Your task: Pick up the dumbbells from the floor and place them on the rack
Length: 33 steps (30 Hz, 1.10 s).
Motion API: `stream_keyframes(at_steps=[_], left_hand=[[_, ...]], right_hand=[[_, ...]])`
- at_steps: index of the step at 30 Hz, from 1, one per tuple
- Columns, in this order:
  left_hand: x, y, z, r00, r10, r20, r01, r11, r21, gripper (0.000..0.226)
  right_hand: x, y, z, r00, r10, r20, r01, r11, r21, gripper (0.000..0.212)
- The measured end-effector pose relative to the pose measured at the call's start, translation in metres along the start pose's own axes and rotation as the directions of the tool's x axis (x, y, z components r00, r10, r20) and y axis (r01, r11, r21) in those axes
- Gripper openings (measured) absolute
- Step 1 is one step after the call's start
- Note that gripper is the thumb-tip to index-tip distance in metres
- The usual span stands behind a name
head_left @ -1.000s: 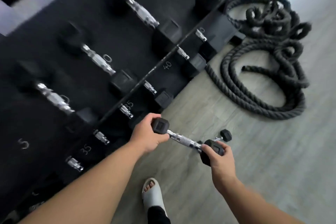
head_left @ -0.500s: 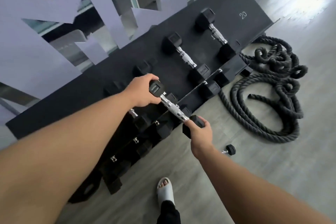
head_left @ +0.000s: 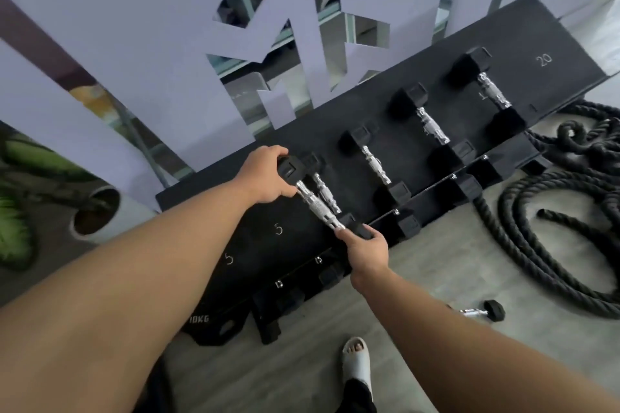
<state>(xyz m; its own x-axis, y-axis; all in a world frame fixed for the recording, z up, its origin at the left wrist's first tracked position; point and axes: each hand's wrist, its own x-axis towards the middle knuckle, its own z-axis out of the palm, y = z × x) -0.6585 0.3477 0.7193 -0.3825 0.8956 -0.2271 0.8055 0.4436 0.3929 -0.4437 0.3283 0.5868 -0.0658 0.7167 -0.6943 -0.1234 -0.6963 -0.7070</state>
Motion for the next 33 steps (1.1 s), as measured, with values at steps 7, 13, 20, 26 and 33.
stream_keyframes(at_steps=[7, 13, 20, 26, 33], left_hand=[[-0.036, -0.049, 0.007, 0.999, -0.001, -0.042, -0.001, 0.999, -0.032, 0.11], [-0.002, -0.081, 0.013, 0.994, 0.096, 0.044, -0.098, 0.995, 0.032, 0.088], [0.062, -0.133, 0.024, 0.97, 0.229, 0.08, -0.237, 0.964, 0.118, 0.072], [0.102, -0.183, 0.057, 0.965, 0.223, 0.135, -0.24, 0.962, 0.127, 0.071], [0.106, -0.215, 0.099, 0.975, 0.182, 0.125, -0.19, 0.98, 0.06, 0.07]], right_hand=[[-0.034, 0.046, 0.021, 0.998, 0.066, 0.025, -0.06, 0.982, -0.181, 0.086], [-0.025, 0.065, 0.054, 0.996, 0.085, -0.006, -0.083, 0.958, -0.274, 0.091], [0.02, 0.092, 0.118, 0.993, 0.072, -0.096, -0.104, 0.919, -0.38, 0.088], [0.057, 0.116, 0.152, 0.989, 0.056, -0.14, -0.123, 0.838, -0.531, 0.085], [0.078, 0.133, 0.149, 0.981, 0.005, -0.192, -0.152, 0.63, -0.762, 0.059]])
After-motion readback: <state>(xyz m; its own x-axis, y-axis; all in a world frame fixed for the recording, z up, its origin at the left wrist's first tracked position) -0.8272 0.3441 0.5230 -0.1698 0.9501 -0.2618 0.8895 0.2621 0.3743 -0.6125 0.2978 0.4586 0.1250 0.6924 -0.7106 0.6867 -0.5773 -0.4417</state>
